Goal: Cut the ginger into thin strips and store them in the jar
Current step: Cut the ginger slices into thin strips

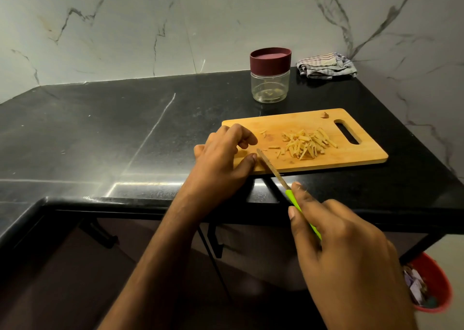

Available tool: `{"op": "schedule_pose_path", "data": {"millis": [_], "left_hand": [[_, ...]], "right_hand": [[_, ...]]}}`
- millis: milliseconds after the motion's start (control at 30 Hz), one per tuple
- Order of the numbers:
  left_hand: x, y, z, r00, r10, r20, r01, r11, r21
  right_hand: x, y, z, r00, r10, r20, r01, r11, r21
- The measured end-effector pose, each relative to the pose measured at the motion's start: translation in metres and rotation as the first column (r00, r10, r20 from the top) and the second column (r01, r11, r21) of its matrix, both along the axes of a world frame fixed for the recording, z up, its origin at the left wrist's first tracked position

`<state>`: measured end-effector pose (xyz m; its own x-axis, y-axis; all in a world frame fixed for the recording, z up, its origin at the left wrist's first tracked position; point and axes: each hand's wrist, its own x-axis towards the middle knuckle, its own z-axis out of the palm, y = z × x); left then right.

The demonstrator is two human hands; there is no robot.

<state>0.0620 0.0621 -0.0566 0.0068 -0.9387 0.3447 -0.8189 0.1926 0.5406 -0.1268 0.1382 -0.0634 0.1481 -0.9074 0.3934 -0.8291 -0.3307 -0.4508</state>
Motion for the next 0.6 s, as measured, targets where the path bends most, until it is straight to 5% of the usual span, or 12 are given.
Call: {"op": "schedule_pose_path", "data": {"millis": [200, 600], "left_hand": [[0.001, 0.0, 0.002, 0.992, 0.092, -0.082, -0.091, 0.996, 0.023], [0.006, -0.008, 0.006, 0.986, 0.065, -0.155, -0.049, 0.993, 0.106]], "right_hand": [[0.006, -0.001, -0.005, 0.99, 0.073, 0.12, -0.06, 0.992, -0.11], [0.009, -0.004, -0.008, 0.984, 0.131, 0.119, -0.12, 0.988, -0.101]]}}
